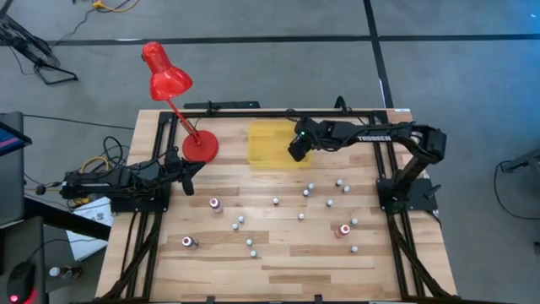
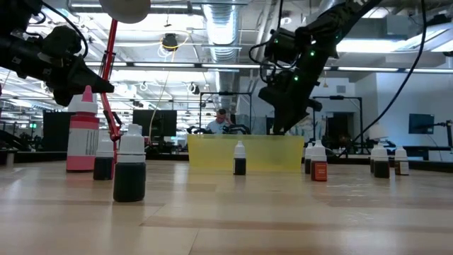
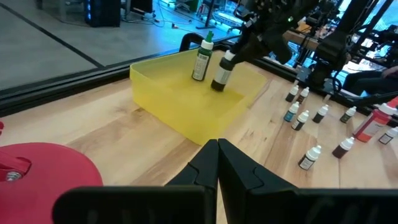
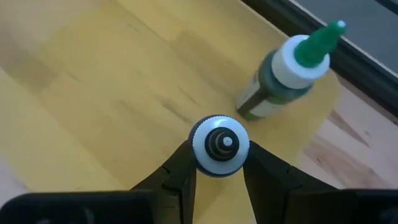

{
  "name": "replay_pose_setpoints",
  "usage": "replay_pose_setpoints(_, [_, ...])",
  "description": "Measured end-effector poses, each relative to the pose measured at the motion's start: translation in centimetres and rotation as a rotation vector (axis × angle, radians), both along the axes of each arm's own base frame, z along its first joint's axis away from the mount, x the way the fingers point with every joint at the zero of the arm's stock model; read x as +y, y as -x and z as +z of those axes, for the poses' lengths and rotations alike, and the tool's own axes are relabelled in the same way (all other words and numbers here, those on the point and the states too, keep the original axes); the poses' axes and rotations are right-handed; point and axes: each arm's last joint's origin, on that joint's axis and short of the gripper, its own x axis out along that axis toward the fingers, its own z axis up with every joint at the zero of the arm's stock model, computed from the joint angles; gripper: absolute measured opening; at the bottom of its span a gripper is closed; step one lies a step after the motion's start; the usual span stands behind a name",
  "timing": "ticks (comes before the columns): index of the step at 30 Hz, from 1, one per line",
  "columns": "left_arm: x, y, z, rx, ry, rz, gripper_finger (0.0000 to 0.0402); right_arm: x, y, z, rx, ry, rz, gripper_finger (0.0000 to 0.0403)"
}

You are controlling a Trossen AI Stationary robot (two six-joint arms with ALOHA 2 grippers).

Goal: Pick & Place food coloring
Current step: Put the large black food coloring bottle into the yellow bin, then put the small black food coloring bottle into the yellow bin

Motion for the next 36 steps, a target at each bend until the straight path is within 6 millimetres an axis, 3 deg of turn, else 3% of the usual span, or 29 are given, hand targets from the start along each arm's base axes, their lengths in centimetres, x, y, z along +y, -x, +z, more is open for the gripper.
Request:
replay_pose_setpoints(14, [0.0, 0.0, 0.0, 0.000, 0.000, 0.000, 0.0000, -0.1, -0.2, -0.3, 0.007, -0.001, 0.008, 0.0105])
replay_pose_setpoints(18, [0.0, 0.0, 0.0, 0.000, 0.000, -0.001, 0.0000, 0.0, 0.1, 0.2, 0.041, -0.009, 0.023, 0.0139])
replay_pose_setpoints(26, [0.0, 0.0, 0.0, 0.000, 0.000, -0.001, 0.0000, -0.1, -0.2, 4.1, 0.111, -0.037, 0.028, 0.0235])
replay_pose_setpoints(32, [0.0, 0.0, 0.0, 0.000, 0.000, -0.001, 0.0000, 0.8, -0.1, 7.5, 0.200, -0.061, 0.073, 0.0242])
replay_pose_setpoints(36, [0.0, 0.0, 0.0, -0.009, 0.018, 0.003, 0.0000, 2.8, 0.4, 8.9, 0.296, -0.110, 0.083, 0.0233])
